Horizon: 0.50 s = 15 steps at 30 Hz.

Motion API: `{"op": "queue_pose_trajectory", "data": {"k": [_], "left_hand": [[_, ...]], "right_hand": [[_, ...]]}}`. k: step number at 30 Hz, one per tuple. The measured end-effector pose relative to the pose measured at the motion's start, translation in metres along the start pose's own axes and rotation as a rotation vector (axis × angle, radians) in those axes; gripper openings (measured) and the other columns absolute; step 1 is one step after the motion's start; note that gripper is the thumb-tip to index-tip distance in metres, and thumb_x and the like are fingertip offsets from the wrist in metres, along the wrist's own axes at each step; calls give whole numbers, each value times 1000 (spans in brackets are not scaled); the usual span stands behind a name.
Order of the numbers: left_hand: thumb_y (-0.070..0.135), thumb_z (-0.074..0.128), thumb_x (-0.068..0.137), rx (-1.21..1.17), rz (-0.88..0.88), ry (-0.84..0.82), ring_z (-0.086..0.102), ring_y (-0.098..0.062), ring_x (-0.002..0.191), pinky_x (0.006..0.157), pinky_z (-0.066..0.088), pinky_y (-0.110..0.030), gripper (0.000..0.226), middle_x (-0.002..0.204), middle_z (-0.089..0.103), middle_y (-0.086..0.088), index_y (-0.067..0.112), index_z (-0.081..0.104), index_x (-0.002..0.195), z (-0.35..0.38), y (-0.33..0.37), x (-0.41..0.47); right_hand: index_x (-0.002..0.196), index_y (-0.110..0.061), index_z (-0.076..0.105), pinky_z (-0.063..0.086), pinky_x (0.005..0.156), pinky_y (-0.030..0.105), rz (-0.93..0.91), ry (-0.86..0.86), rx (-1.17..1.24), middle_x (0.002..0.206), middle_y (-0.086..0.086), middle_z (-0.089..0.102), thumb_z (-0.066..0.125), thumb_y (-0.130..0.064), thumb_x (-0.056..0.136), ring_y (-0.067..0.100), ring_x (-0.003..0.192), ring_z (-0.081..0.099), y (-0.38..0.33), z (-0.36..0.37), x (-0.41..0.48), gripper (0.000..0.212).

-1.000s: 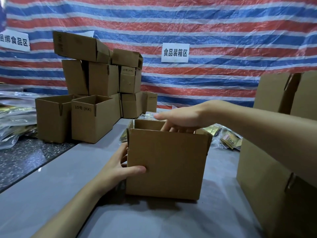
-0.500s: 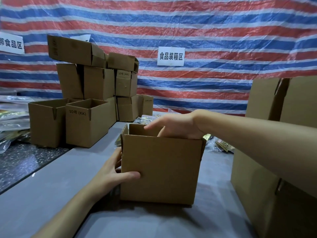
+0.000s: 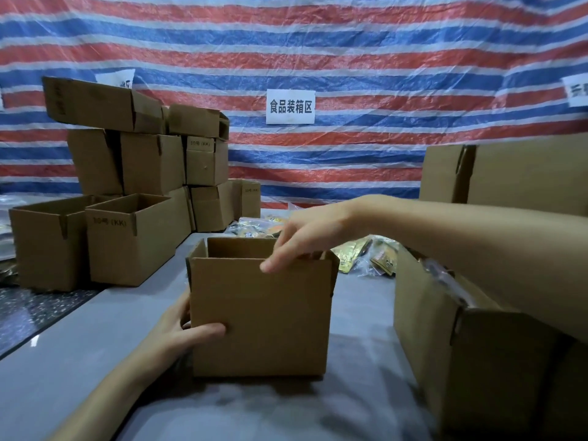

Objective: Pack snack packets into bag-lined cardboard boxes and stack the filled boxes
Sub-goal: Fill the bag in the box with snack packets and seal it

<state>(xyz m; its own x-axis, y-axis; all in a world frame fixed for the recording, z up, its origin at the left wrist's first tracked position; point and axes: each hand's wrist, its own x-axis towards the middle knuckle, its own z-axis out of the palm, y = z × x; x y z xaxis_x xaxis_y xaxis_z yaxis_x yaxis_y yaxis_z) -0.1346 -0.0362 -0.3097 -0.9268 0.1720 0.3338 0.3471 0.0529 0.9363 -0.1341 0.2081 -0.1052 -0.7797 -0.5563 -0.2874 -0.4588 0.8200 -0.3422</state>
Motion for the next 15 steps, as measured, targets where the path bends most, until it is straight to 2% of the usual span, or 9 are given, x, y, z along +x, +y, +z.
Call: {"op": "queue_pose_trajectory", "data": {"k": [2,4,6,8,10,12,14,15], "left_hand": [[67,94,39,8,-7,-15,72,-15,104,77,59,-19,89,119,74,5,41,66,119,0,-1,-1],[73,91,37,61,-33,-31,73,-10,97,71,59,-17,75,115,74,13,55,68,106,4,2,-2],[79,86,36,159,-50,-12,73,-5,87,64,58,-19,71,109,74,19,63,65,102,13,6,0],[83,80,40,314,-49,58,70,-6,94,75,58,-26,69,108,72,24,65,63,104,24,8,6],[88,67,50,528,-36,124,64,-6,99,86,54,-39,66,109,68,23,56,63,108,38,8,11],[91,59,64,689,-52,178,62,-5,93,86,53,-41,68,111,63,19,42,60,112,57,9,15],[74,65,78,684,-110,227,63,-13,91,86,53,-41,56,111,62,9,31,55,112,79,9,18],[66,67,83,668,-147,228,62,-17,96,88,52,-42,52,112,61,6,26,52,112,91,9,20]], "right_hand": [[105,-12,78,60,76,20,6,-10,-195,97,0,78,70,-40,93,9,84,74,8,-4,-13,31],[104,-9,78,59,76,24,53,-34,-341,99,4,77,73,-36,91,13,86,72,18,-4,-22,30],[90,-14,78,55,59,17,71,-16,-398,82,-2,74,74,-34,91,5,70,68,28,-3,-25,21],[75,-18,73,43,44,11,85,13,-479,60,-12,64,75,-34,90,-2,51,57,36,-6,-28,22],[73,-17,72,41,43,14,110,53,-562,56,-12,60,75,-36,89,2,49,55,43,-9,-31,25],[78,-16,74,44,47,20,128,115,-606,64,-8,64,74,-41,88,7,57,59,51,-9,-34,27],[76,-19,73,45,49,24,128,215,-645,65,-8,65,73,-44,88,10,61,61,58,-8,-34,28],[74,-20,72,45,50,26,122,279,-663,64,-9,64,73,-45,87,11,62,61,61,-9,-34,29]]}}
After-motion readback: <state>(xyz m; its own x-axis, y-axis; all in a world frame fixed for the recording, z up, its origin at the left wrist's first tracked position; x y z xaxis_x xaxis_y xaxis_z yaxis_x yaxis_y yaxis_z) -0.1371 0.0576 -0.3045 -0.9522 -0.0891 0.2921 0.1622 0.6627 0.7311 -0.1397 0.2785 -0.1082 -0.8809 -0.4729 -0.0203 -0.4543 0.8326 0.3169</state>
